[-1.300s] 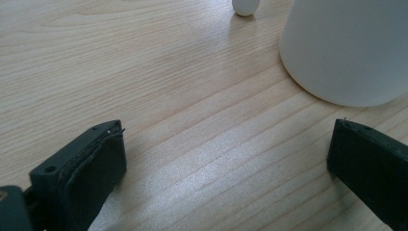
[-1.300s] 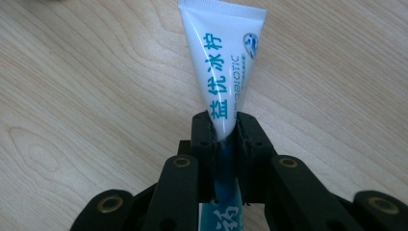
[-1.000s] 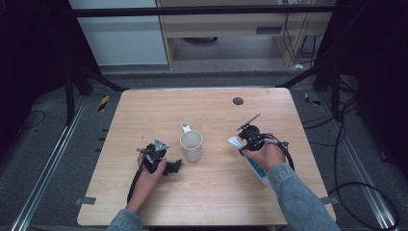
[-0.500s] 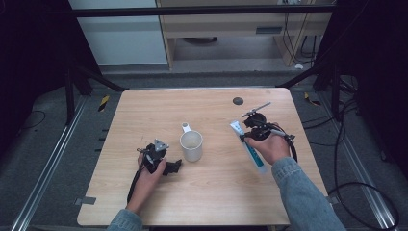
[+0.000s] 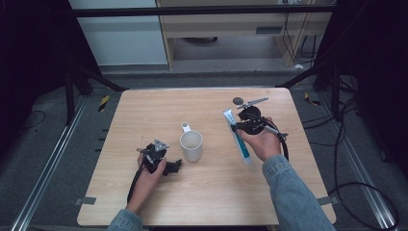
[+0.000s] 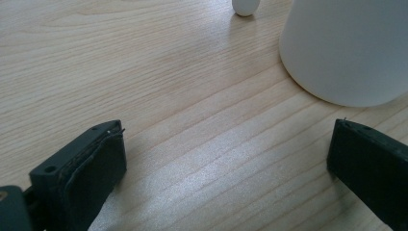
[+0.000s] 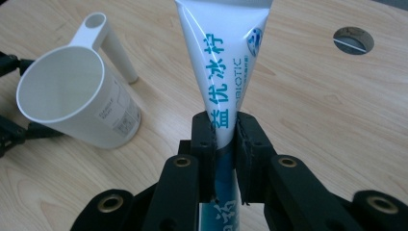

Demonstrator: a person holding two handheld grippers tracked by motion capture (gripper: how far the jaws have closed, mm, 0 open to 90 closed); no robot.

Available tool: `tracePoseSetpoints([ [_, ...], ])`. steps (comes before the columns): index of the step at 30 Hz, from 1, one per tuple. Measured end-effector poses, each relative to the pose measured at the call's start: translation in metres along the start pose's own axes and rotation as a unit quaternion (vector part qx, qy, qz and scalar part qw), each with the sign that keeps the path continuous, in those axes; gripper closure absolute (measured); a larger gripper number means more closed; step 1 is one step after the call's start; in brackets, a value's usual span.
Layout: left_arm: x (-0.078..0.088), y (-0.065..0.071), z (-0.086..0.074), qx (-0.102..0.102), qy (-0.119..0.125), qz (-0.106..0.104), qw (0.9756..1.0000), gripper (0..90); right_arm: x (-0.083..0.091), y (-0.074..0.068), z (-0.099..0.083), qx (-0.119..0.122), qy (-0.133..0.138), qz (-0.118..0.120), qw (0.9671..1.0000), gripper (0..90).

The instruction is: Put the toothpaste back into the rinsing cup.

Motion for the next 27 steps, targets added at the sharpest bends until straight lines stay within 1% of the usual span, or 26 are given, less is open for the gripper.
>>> tracePoseSetpoints([
  [3,0.0,0.0,0.0,0.0,0.0,0.0,1.0,0.0,-0.001,-0.001,0.002,-0.001,0.005,-0.001,1.0,79.4],
  [4,0.0,0.0,0.0,0.0,0.0,0.0,1.0,0.0,-0.002,-0.002,0.003,0.002,0.01,-0.002,0.9999,79.5],
  [5,0.0,0.0,0.0,0.0,0.0,0.0,1.0,0.0,-0.002,-0.003,0.004,0.0,0.013,-0.003,0.9999,79.5],
  [6,0.0,0.0,0.0,0.0,0.0,0.0,1.0,0.0,-0.001,-0.003,0.006,0.004,0.019,-0.004,0.9998,79.5],
  [7,0.0,0.0,0.0,0.0,0.0,0.0,1.0,0.0,-0.001,-0.004,0.007,0.001,0.024,-0.003,0.9997,79.5],
  [9,0.0,0.0,0.0,0.0,0.0,0.0,1.0,0.0,0.0,-0.005,0.01,0.004,0.03,-0.005,0.9995,79.5],
  [10,0.0,0.0,0.0,0.0,0.0,0.0,1.0,0.0,0.001,-0.007,0.012,0.005,0.04,-0.007,0.9992,79.6],
  [11,0.0,0.0,0.0,0.0,0.0,0.0,1.0,0.0,0.001,-0.007,0.012,0.005,0.04,-0.007,0.9992,79.6],
  [14,0.0,0.0,0.0,0.0,0.0,0.0,1.0,0.0,0.003,-0.009,0.015,0.007,0.055,-0.009,0.9984,79.7],
  [18,0.0,0.0,0.0,0.001,0.0,0.0,1.0,0.0,0.005,-0.011,0.018,0.009,0.057,-0.008,0.9983,79.8],
  [27,0.0,0.0,0.0,0.002,0.001,0.0,1.0,0.0,0.014,-0.015,0.028,0.013,0.074,-0.007,0.9972,79.8],
])
Point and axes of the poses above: each handheld gripper's, and its own axes: x roughly backward along the jaws, z roughly out of its top, y roughly to its right, the point moved 2 cm from there along -x, roughly forward along the jaws, and after that the axes turned 8 degrees about z, right-handed, at the moved point
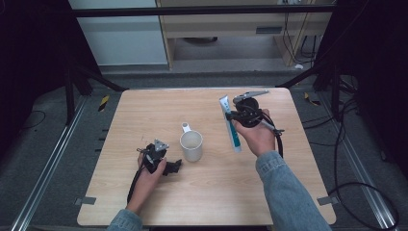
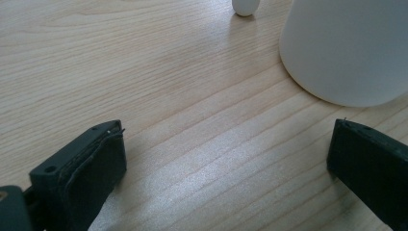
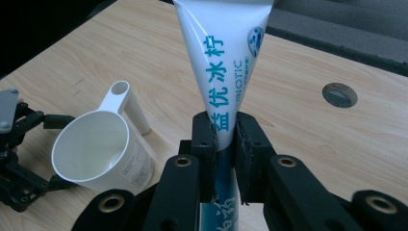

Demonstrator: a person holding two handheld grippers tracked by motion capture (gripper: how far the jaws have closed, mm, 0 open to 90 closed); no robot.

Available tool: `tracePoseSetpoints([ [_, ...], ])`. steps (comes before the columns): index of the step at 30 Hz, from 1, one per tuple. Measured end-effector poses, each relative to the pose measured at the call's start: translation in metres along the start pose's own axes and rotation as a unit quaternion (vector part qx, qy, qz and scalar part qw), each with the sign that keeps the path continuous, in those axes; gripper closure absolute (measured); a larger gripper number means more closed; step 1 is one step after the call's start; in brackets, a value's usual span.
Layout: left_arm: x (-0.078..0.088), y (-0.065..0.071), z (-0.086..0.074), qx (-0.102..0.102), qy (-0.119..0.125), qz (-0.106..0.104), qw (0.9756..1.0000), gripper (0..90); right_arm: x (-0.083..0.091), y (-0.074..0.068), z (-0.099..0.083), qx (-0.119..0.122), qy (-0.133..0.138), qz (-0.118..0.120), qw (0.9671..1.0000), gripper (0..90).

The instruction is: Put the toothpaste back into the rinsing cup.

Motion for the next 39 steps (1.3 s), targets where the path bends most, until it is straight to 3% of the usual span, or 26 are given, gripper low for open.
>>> tracePoseSetpoints([
  [18,0.0,0.0,0.0,-0.002,0.0,0.0,1.0,0.0,0.001,-0.017,0.025,0.009,0.038,0.01,0.9992,79.8],
  [39,0.0,0.0,0.0,-0.003,0.0,0.0,1.0,0.0,0.001,-0.034,0.042,0.029,0.067,0.0,0.9973,79.8],
])
Point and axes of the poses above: each handheld gripper's, and its own axes: x roughly backward along the jaws, z roughly out of its top, y roughly to its right, the point moved 2 cm from there along -x, roughly forward along the jaws, and after that the axes turned 8 degrees about z, right-handed, at the moved point
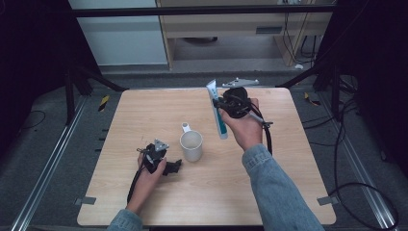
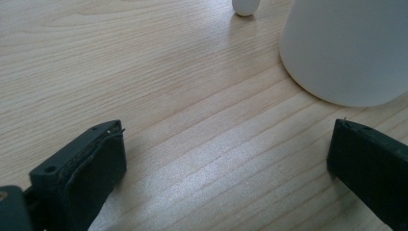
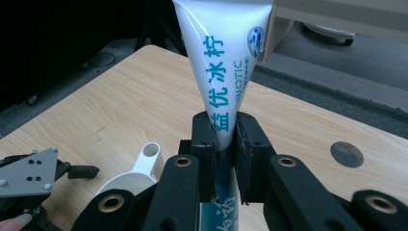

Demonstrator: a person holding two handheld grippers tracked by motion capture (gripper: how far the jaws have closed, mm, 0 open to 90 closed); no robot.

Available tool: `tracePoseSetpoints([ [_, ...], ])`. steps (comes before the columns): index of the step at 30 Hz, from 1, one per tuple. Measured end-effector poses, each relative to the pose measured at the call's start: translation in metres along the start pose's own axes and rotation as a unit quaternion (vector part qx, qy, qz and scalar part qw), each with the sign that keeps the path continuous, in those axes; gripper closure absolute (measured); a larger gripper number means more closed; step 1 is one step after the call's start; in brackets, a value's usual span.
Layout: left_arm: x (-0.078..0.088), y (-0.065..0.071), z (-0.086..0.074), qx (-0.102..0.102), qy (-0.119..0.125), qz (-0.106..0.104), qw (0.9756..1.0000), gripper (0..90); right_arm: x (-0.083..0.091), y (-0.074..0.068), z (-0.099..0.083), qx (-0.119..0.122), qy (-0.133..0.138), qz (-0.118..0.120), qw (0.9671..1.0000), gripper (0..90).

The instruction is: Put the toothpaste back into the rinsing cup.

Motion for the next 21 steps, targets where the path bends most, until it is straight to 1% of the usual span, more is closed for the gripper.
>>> tracePoseSetpoints([
  [10,0.0,0.0,0.0,-0.002,-0.001,-0.001,1.0,0.0,-0.005,-0.011,0.015,0.011,0.021,0.002,0.9997,79.8],
  [12,0.0,0.0,0.0,0.001,0.001,0.0,1.0,0.0,-0.006,-0.013,0.017,0.013,0.023,0.003,0.9996,79.8],
  [21,0.0,0.0,0.0,-0.001,0.0,0.0,1.0,0.0,-0.009,-0.018,0.021,0.017,0.034,0.004,0.9993,79.7],
])
Point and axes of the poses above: each handheld gripper's, and its own axes: x roughly backward along the jaws, z roughly out of its top, y roughly to its right, the point moved 2 cm from there along -x, roughly forward along the jaws, and after that the axes turned 8 degrees about z, right-handed, at the moved point
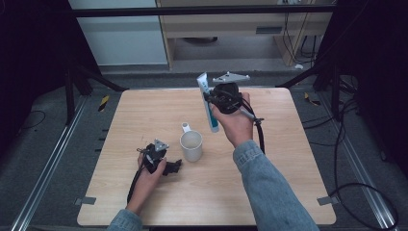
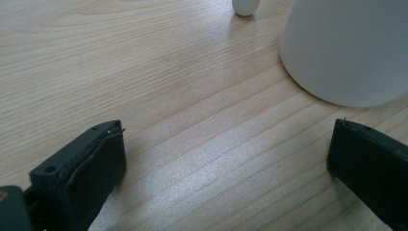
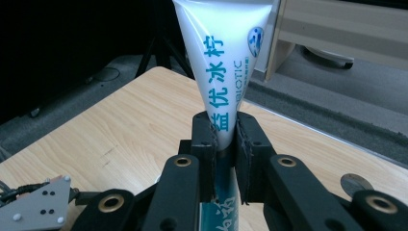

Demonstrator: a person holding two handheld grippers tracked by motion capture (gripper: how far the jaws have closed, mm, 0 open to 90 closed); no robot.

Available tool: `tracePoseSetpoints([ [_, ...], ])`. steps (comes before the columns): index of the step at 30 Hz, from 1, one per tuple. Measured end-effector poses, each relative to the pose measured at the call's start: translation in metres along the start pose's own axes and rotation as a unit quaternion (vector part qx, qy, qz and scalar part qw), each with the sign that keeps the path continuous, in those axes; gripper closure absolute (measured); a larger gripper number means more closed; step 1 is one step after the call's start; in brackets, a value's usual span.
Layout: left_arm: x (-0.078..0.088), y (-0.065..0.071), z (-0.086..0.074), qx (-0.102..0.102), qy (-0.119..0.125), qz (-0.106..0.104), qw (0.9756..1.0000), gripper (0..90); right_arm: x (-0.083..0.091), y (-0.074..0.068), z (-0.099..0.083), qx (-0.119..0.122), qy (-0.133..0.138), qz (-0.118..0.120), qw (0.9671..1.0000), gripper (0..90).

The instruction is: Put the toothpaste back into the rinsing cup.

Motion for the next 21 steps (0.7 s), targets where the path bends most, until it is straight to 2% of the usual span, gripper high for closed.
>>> tracePoseSetpoints([
  [21,0.0,0.0,0.0,0.0,0.0,0.0,1.0,0.0,-0.007,-0.013,0.009,-0.003,0.036,0.016,0.9992,79.7],
])
Point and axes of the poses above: each handheld gripper's, and its own axes: x roughly backward along the jaws, z roughly out of its top, y roughly to its right, the point moved 2 cm from there along -x, roughly forward along the jaws, and after that the axes turned 8 degrees about z, right-handed, at the moved point
